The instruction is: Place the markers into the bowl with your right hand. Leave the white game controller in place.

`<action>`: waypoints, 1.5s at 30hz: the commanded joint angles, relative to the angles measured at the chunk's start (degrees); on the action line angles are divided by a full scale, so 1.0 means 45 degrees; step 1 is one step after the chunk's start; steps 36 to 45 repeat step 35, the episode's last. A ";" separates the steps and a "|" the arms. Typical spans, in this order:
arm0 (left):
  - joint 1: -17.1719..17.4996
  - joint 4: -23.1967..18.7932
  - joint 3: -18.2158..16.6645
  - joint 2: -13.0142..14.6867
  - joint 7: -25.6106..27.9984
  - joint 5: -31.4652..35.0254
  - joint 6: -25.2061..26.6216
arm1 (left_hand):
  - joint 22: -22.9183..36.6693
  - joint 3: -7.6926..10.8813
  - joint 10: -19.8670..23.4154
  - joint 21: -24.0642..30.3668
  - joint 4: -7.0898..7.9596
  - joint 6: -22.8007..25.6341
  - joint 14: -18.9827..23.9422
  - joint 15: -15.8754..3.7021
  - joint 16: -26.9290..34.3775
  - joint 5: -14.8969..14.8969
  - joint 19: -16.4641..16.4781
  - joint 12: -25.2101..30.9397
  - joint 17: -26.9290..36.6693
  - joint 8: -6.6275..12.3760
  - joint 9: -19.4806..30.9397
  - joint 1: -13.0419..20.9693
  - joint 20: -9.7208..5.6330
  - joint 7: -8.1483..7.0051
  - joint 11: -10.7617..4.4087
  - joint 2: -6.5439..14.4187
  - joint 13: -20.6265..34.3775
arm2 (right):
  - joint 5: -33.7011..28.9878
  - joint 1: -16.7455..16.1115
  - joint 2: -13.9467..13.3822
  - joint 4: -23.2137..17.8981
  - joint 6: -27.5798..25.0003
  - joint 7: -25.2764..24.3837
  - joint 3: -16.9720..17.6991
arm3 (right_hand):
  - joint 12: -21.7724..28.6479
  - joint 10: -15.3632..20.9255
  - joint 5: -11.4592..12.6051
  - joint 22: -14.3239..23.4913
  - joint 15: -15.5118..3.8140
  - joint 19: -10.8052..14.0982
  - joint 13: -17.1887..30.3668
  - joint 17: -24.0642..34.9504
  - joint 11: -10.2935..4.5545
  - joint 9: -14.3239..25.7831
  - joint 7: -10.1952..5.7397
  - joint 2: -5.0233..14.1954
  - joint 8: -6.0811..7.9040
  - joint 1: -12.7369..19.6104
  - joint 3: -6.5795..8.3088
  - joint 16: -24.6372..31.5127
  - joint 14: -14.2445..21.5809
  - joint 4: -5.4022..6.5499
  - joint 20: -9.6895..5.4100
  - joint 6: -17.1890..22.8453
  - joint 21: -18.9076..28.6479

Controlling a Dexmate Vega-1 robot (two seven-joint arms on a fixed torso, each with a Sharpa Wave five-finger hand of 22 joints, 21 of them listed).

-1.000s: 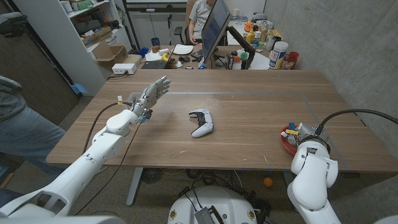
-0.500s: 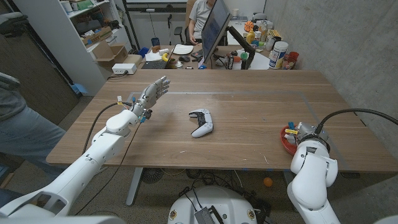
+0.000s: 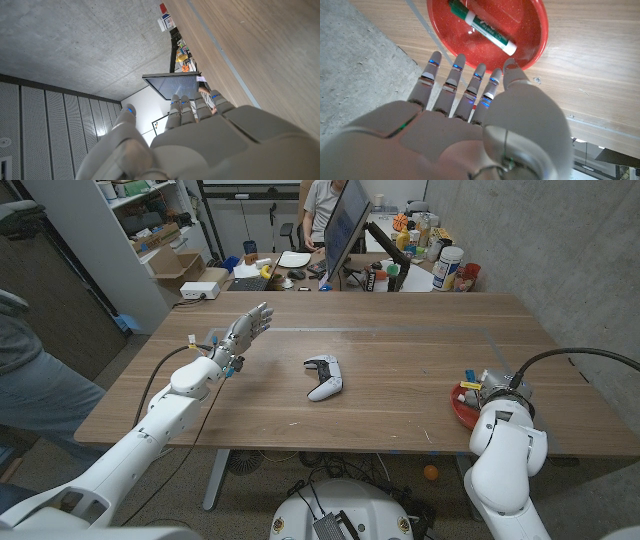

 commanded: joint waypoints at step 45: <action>0.0498 -0.0135 -0.0634 0.0522 -0.0275 -0.0367 -0.0397 | 0.0039 0.0051 0.0072 0.0073 -0.0068 0.0099 -0.0026 0.0069 0.0070 0.0042 -0.0040 -0.0029 0.0022 -0.0005 0.0058 -0.0102 0.0113 -0.0018 0.0020 -0.0005 0.0058 | 0.1121 0.0158 -0.0009 -0.0557 0.0094 -0.2858 -0.0786 | 0.0321 0.1422 0.0071 0.0054 -0.0538 0.0986 -0.0198 0.0189 -0.0089 -0.0023 0.0127 0.0158 0.0051 -0.0435 -0.0134 0.0503 0.1105 0.0130 -0.0054 0.0582 0.0351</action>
